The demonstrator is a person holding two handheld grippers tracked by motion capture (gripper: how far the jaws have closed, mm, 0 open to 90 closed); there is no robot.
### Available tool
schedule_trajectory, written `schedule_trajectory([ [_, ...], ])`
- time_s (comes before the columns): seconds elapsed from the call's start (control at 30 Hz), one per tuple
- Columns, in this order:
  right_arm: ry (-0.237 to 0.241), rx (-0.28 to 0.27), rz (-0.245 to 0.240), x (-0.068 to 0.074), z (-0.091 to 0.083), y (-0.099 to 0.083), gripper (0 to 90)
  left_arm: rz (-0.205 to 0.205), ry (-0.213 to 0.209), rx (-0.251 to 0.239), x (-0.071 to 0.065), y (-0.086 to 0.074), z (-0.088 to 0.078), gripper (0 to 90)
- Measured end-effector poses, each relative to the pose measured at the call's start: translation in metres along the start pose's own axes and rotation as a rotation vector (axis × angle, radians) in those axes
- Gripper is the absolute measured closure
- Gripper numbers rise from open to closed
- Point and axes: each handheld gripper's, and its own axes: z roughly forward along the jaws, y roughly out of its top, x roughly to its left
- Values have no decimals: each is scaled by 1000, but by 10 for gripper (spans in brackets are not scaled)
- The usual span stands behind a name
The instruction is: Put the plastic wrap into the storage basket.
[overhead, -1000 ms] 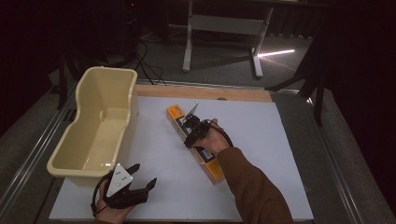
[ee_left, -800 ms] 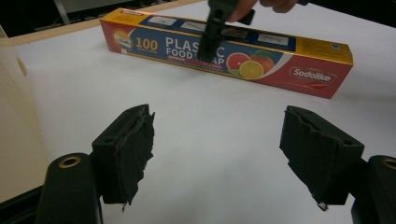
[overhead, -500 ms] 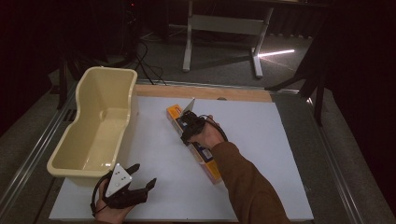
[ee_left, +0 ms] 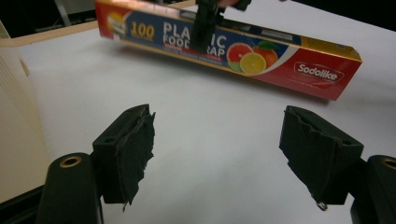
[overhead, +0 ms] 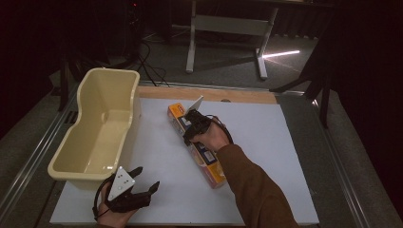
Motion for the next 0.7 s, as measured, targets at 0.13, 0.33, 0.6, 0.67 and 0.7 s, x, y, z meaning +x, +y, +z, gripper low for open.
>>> schedule_trajectory([
  [0.13, 87, -29, 44, -4, -11, -1, 386, 0, 0, 0, 0, 0, 0, 256],
  [0.33, 195, -71, 75, -3, -33, -1, 386, 3, 2, 5, -1, 0, 2, 256],
  [0.6, 306, -161, 97, 8, -63, 2, 385, 5, 5, 6, -1, -1, 2, 256],
  [0.67, 321, -182, 104, 11, -68, 4, 386, 5, 5, 5, 0, -1, 3, 255],
  [0.7, 326, -191, 105, 14, -71, 5, 386, 3, 5, 4, -1, -1, 3, 255],
])
